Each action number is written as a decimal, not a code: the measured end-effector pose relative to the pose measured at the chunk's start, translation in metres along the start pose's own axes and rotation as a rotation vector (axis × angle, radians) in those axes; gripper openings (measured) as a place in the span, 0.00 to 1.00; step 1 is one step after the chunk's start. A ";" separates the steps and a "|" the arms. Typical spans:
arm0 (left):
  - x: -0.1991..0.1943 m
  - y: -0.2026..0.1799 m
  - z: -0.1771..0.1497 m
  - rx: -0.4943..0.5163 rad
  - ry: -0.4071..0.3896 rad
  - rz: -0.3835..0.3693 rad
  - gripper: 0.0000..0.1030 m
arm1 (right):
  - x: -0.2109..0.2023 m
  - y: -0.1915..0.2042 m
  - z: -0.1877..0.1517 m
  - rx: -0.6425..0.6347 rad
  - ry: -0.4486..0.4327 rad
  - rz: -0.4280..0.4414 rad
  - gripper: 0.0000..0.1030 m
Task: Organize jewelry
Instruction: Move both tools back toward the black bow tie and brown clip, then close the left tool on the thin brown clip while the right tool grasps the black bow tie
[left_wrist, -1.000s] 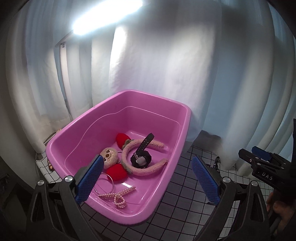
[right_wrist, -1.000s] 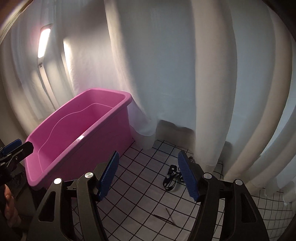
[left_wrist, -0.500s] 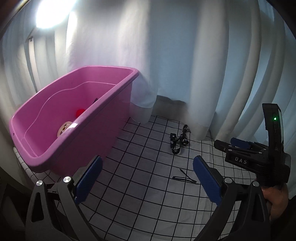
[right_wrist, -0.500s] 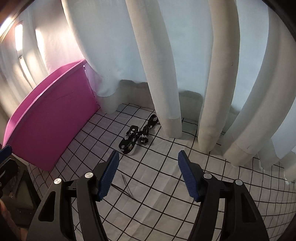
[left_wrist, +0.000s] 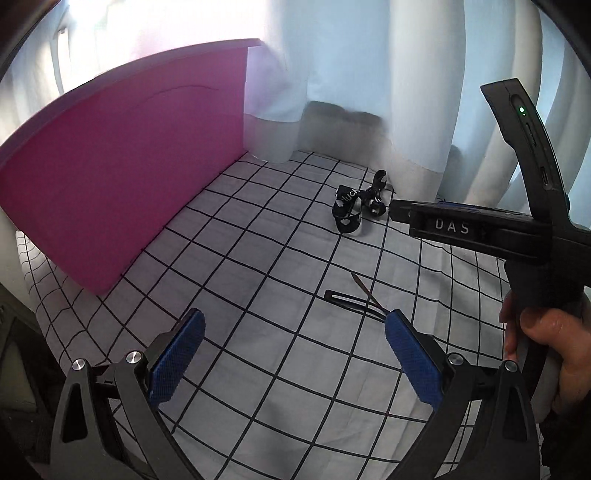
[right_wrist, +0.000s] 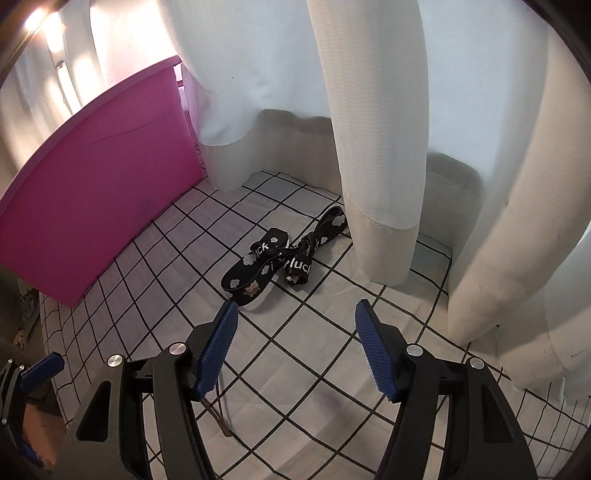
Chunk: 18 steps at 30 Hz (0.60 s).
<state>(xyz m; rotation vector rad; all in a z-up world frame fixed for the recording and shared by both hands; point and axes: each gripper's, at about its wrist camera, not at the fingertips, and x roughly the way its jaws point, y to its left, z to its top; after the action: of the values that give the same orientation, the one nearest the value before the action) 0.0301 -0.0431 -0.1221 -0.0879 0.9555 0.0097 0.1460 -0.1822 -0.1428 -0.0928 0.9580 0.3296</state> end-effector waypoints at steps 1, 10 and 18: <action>0.003 -0.005 -0.002 -0.003 0.001 0.005 0.93 | 0.003 -0.002 0.002 -0.004 0.005 0.007 0.61; 0.022 -0.031 -0.009 -0.024 0.001 0.044 0.93 | 0.029 -0.009 0.020 -0.052 0.010 0.066 0.61; 0.038 -0.044 -0.003 -0.055 0.003 0.070 0.93 | 0.053 -0.015 0.037 -0.079 0.041 0.080 0.61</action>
<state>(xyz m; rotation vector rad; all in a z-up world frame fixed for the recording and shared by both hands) 0.0511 -0.0885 -0.1515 -0.1052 0.9613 0.1007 0.2083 -0.1757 -0.1658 -0.1341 0.9913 0.4412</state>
